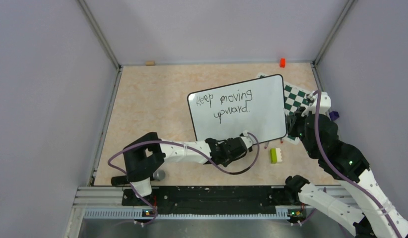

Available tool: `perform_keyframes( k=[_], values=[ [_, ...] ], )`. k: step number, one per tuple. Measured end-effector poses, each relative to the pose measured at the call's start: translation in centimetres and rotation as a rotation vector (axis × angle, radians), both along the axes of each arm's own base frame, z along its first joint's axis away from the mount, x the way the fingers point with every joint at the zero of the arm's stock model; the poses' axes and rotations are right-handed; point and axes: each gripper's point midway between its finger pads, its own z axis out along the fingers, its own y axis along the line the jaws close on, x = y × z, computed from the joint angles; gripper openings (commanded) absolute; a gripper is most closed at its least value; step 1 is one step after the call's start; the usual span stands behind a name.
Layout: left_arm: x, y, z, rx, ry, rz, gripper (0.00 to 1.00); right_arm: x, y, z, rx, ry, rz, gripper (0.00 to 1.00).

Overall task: Write a sentence on the whiteboard
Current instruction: Close the whiteboard marker at the center of the board.

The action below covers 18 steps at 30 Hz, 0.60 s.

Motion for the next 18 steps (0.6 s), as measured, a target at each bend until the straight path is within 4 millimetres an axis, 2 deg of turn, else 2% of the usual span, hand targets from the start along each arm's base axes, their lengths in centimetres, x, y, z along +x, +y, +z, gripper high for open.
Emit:
perform_keyframes(
  k=[8, 11, 16, 18],
  values=[
    [-0.2, -0.5, -1.4, 0.001, 0.044, -0.018, 0.36, 0.0, -0.1, 0.0, -0.001, -0.001, -0.003, 0.00],
    [0.0, -0.7, -1.4, -0.002, 0.051, -0.015, 0.28, 0.0, -0.1, 0.0, -0.001, -0.001, -0.003, 0.00],
    [0.5, -1.4, -1.5, -0.017, 0.063, -0.004, 0.04, 0.0, -0.1, 0.0, -0.002, -0.001, -0.003, 0.00],
    [0.5, -1.5, -1.5, -0.023, 0.069, -0.004, 0.00, 0.0, -0.1, 0.0, -0.002, -0.002, -0.003, 0.00]
  ],
)
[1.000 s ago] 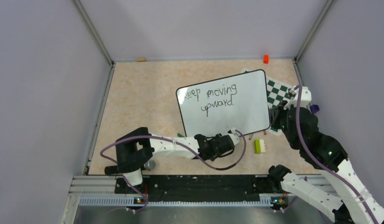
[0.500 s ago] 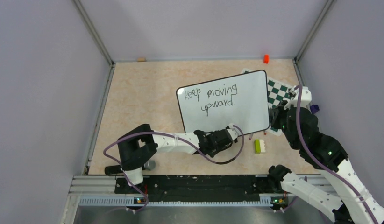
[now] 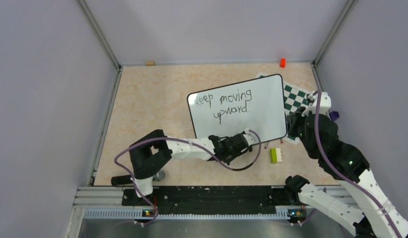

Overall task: Write a sentence on the whiteboard
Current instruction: Close the whiteboard marker at the center of the board.

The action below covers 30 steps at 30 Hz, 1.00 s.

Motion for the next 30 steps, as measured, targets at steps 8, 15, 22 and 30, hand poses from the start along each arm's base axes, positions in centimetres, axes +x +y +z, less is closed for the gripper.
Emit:
perform_keyframes(
  k=[8, 15, 22, 30],
  values=[
    [-1.9, 0.0, 1.9, -0.080, 0.081, -0.016, 0.00, -0.1, 0.5, -0.2, 0.005, 0.010, 0.026, 0.00],
    [-1.6, -0.1, 13.0, -0.438, 0.084, 0.073, 0.00, -0.3, 2.1, 0.0, 0.039, 0.025, 0.110, 0.00],
    [5.7, 4.8, 23.5, -0.965, 0.098, 0.442, 0.00, -1.5, 6.8, 0.7, 0.151, -0.025, 0.372, 0.00],
    [7.4, 6.4, 30.0, -1.393, 0.160, 0.687, 0.00, -3.0, 12.2, 1.3, 0.330, -0.138, 0.652, 0.00]
  ],
)
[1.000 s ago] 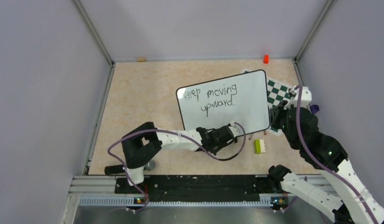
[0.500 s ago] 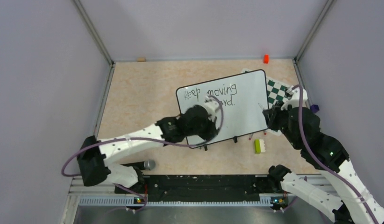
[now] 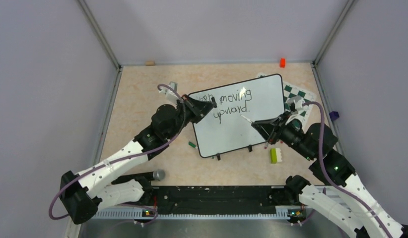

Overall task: Write a sentence on the whiteboard
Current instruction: Close the whiteboard marker at the center of the board.

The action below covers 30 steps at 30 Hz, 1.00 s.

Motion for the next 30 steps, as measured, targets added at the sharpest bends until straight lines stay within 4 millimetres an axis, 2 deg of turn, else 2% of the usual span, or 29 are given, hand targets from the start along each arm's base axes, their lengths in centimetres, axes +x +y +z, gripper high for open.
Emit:
perform_keyframes(
  k=[8, 14, 18, 24, 30],
  values=[
    [2.0, 2.0, 1.6, -0.312, 0.097, 0.169, 0.00, 0.5, 2.3, 1.2, 0.098, -0.082, 0.080, 0.00],
    [2.7, 2.0, 2.3, -0.470, 0.131, 0.191, 0.00, 1.5, 4.0, 2.5, 0.140, -0.127, 0.106, 0.00],
    [2.8, 1.9, 3.0, -0.512, 0.131, 0.184, 0.00, 2.1, 5.3, 2.4, 0.145, -0.128, 0.119, 0.00],
    [2.8, 1.8, 3.5, -0.537, 0.122, 0.173, 0.00, 2.9, 7.7, 1.1, 0.123, -0.094, 0.140, 0.00],
    [2.7, 1.8, 3.9, -0.557, 0.121, 0.164, 0.00, 3.6, 8.4, 0.8, 0.122, -0.093, 0.130, 0.00]
  ],
)
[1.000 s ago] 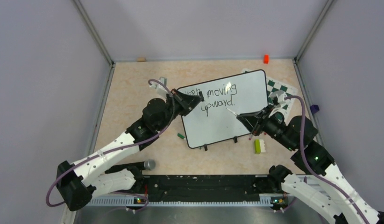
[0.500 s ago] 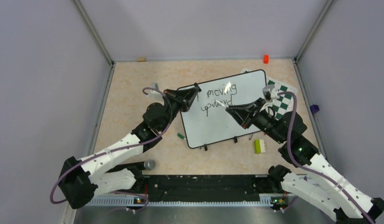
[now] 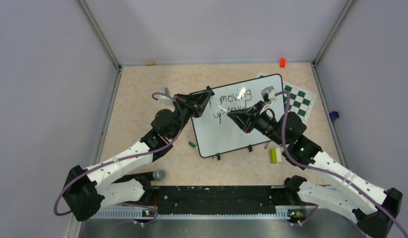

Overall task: Write a sentence on the whiteboard
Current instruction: Close the whiteboard marker at the center of the board.

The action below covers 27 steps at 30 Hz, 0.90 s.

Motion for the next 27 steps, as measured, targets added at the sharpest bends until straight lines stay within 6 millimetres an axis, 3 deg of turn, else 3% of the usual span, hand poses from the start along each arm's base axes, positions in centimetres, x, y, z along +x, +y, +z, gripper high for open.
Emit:
perform_keyframes(
  k=[13, 27],
  values=[
    [0.0, 0.0, 0.1, -0.011, 0.003, -0.002, 0.00, 0.8, 0.1, 2.4, 0.045, -0.053, -0.028, 0.00],
    [0.0, 0.0, -0.1, -0.007, 0.006, -0.002, 0.00, 1.8, 0.8, 2.1, 0.029, -0.046, -0.041, 0.00]
  ],
)
